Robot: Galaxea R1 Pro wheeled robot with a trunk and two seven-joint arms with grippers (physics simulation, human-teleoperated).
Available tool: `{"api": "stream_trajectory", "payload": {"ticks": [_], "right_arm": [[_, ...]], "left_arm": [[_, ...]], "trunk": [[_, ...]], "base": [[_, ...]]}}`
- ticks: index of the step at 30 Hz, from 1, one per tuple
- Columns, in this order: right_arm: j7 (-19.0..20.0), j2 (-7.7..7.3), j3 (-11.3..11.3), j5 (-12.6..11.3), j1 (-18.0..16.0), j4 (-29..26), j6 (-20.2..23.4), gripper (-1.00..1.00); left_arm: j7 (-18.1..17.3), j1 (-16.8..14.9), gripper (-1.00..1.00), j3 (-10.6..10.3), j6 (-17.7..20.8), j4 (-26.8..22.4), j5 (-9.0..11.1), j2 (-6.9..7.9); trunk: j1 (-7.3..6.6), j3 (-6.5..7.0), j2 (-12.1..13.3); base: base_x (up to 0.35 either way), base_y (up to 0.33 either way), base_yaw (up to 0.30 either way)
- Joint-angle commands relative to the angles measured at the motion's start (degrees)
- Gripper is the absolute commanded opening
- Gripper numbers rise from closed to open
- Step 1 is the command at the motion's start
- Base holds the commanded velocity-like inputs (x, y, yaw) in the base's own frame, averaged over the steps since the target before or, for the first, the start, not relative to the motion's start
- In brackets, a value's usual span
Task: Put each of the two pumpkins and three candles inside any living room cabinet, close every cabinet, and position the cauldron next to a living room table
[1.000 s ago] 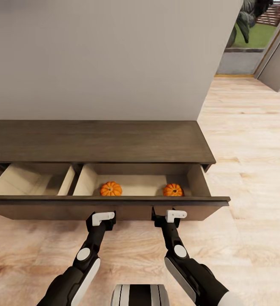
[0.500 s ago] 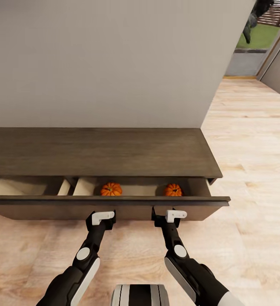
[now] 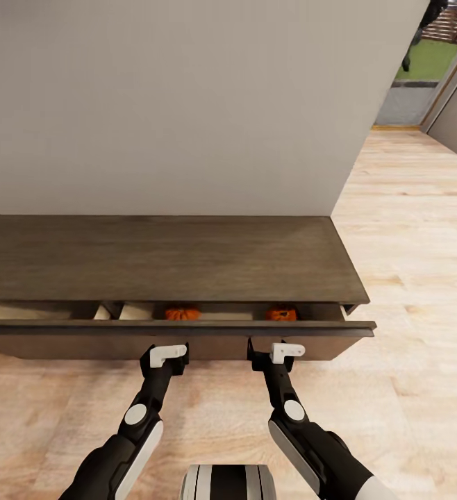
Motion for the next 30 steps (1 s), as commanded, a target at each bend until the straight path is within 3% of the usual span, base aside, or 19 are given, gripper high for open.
{"api": "stream_trajectory", "payload": {"ticks": [1,30], "right_arm": [[-0.3,-0.08,0.3,-0.6,-0.1,0.0,-0.4,1.0],[-0.3,-0.08,0.3,-0.6,-0.1,0.0,-0.4,1.0]], "left_arm": [[0.4,0.0,1.0,-0.3,-0.3,0.0,0.6,0.08],[0.5,0.0,1.0,-0.4,-0.4,0.2,0.6,0.02]], "trunk": [[0.0,-0.03,0.0],[0.0,-0.03,0.0]], "base": [[0.032,0.0,0.0],[0.093,0.0,0.0]]}}
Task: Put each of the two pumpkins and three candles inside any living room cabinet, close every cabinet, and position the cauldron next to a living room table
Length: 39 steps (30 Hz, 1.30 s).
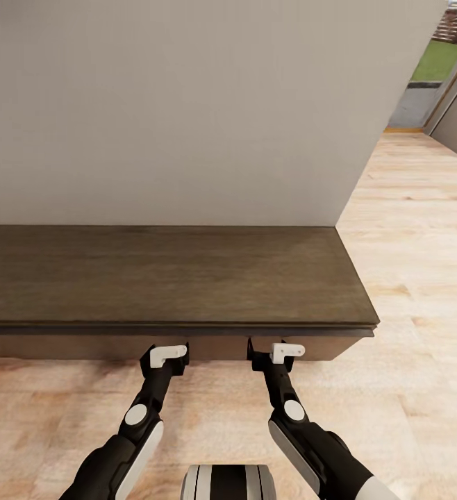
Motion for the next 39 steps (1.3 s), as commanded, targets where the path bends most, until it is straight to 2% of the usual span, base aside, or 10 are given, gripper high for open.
{"api": "stream_trajectory", "payload": {"ticks": [1,8,23,28,30,31,32,34,37,39], "right_arm": [[-0.3,-0.06,0.3,-0.6,-0.1,0.0,-0.4,1.0],[-0.3,-0.08,0.3,-0.6,-0.1,0.0,-0.4,1.0],[0.1,-0.09,0.2,-0.7,-0.1,-0.1,0.0,1.0],[0.6,-2.0,0.2,-1.2,-0.1,-3.4,2.4,1.0],[2.5,-4.08,0.1,-5.5,0.3,-6.6,5.0,1.0],[3.9,-6.46,0.1,-9.9,0.5,-9.0,6.8,1.0],[4.3,-7.53,0.2,-11.7,0.6,-9.8,7.4,1.0],[5.5,-12.14,0.2,-19.1,1.6,-13.2,9.7,1.0],[6.3,-17.92,0.3,-27.6,3.7,-16.2,11.1,1.0],[6.4,-19.25,0.4,-29.5,4.2,-16.7,11.5,1.0]], "left_arm": [[0.4,0.0,1.0,-0.3,-0.3,0.0,0.6,0.1],[0.4,0.0,1.0,-0.4,-0.4,-0.1,0.6,0.14],[0.4,0.2,1.0,-0.2,-0.3,-0.1,0.7,0.63],[0.3,0.5,1.0,0.0,1.0,-0.3,0.6,1.08],[0.3,0.7,1.0,0.2,3.8,-2.1,0.7,2.23],[0.2,1.1,1.0,0.3,6.3,-3.5,1.0,3.79],[0.2,1.2,1.0,0.3,7.3,-3.9,1.2,4.38],[0.1,1.6,1.0,0.3,10.8,-5.4,2.2,6.44],[0.0,2.0,1.0,0.5,15.4,-6.3,6.8,8.44],[0.0,2.1,1.0,0.5,17.1,-6.5,10.0,10.1]], "trunk": [[-0.01,-0.03,0.0],[-0.01,-0.03,0.0],[-0.01,-0.03,0.0],[-0.01,-0.03,0.0],[-0.01,-0.03,0.0],[-0.01,-0.03,0.0],[-0.01,-0.03,0.0],[-0.01,-0.03,0.0],[-0.01,-0.03,0.0],[-0.01,-0.03,0.0]], "base": [[0.009,0.0,0.0],[-0.048,0.0,0.0],[-0.311,0.0,0.0],[-0.327,0.0,0.0],[-0.327,0.0,0.0],[-0.31,0.0,0.0],[-0.277,0.0,0.0],[-0.152,0.0,0.0],[-0.05,0.0,0.0],[-0.013,0.0,0.0]]}}
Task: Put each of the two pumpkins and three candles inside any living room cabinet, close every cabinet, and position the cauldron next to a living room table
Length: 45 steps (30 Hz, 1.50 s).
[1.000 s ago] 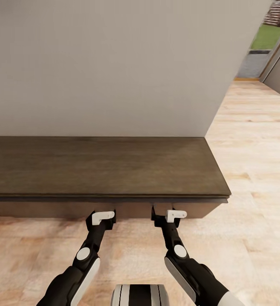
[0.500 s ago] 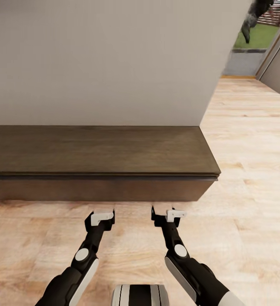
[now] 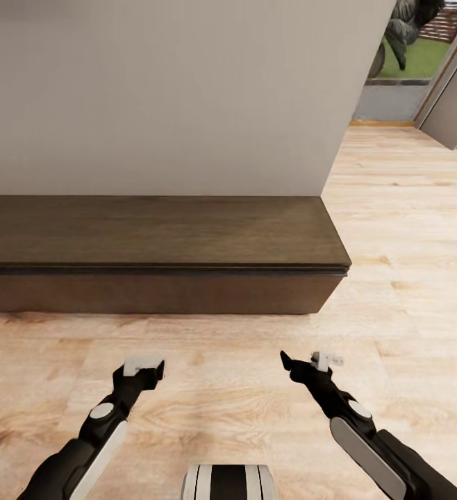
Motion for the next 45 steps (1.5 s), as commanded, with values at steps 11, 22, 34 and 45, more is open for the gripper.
{"api": "stream_trajectory", "payload": {"ticks": [11,22,34,45], "right_arm": [[7.2,-0.94,0.5,-1.8,5.0,2.1,1.7,1.0],[11.4,-0.94,0.5,-1.8,6.4,7.4,0.9,1.0],[11.4,-0.52,0.5,-1.8,6.5,9.5,1.2,1.0],[11.3,-0.42,0.5,-1.9,6.5,10.1,1.1,1.0]], "left_arm": [[0.6,1.0,1.0,-0.3,4.8,0.0,12.3,3.66],[0.7,1.1,1.0,-0.1,12.9,2.7,12.7,3.15],[0.7,1.1,1.0,0.0,12.9,5.7,18.5,3.44],[0.7,1.1,1.0,0.0,12.6,6.2,20.5,3.85]], "trunk": [[-0.06,0.4,0.0],[-0.35,2.84,0.2],[-0.65,5.5,0.3],[-0.94,7.93,0.5]], "base": [[-0.001,0.0,0.0],[0.0,0.0,0.0],[0.0,0.0,0.0],[-0.048,0.0,0.0]]}}
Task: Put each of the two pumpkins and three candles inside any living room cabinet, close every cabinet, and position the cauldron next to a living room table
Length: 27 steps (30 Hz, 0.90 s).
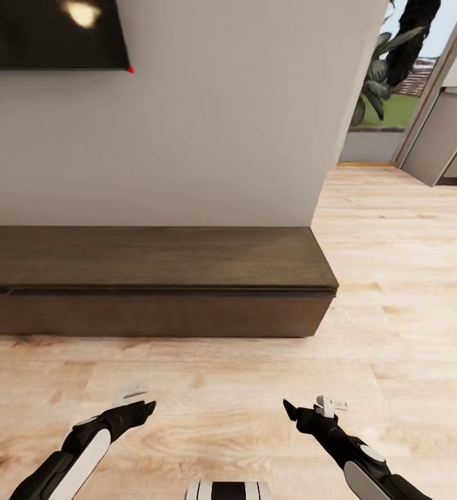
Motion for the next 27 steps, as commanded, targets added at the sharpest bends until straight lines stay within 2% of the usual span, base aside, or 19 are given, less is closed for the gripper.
{"api": "stream_trajectory", "payload": {"ticks": [1,7,17,27], "right_arm": [[-0.4,-0.06,0.2,-0.3,-0.1,-0.1,0.1,1.0],[-0.4,-0.06,0.2,-0.3,-0.1,-0.1,0.3,1.0],[-0.4,-0.06,0.2,-0.2,-0.1,0.4,0.4,1.0],[-0.3,-0.06,0.1,-0.2,-0.1,2.3,-0.2,1.0]], "left_arm": [[0.6,0.0,1.0,-0.2,0.1,-0.1,0.6,0.07],[0.6,0.0,1.0,-0.2,0.0,0.4,0.6,0.05],[0.7,0.0,1.0,-0.3,0.0,0.7,0.6,-0.03],[1.0,0.0,1.0,-0.2,-0.1,0.7,0.7,0.01]], "trunk": [[-0.06,0.17,0.0],[-0.21,1.18,0.1],[-0.47,2.53,0.2],[-0.73,4.62,0.3]], "base": [[-0.267,0.0,0.0],[-0.189,0.0,0.0],[-0.014,0.0,0.0],[0.0,0.0,0.0]]}}
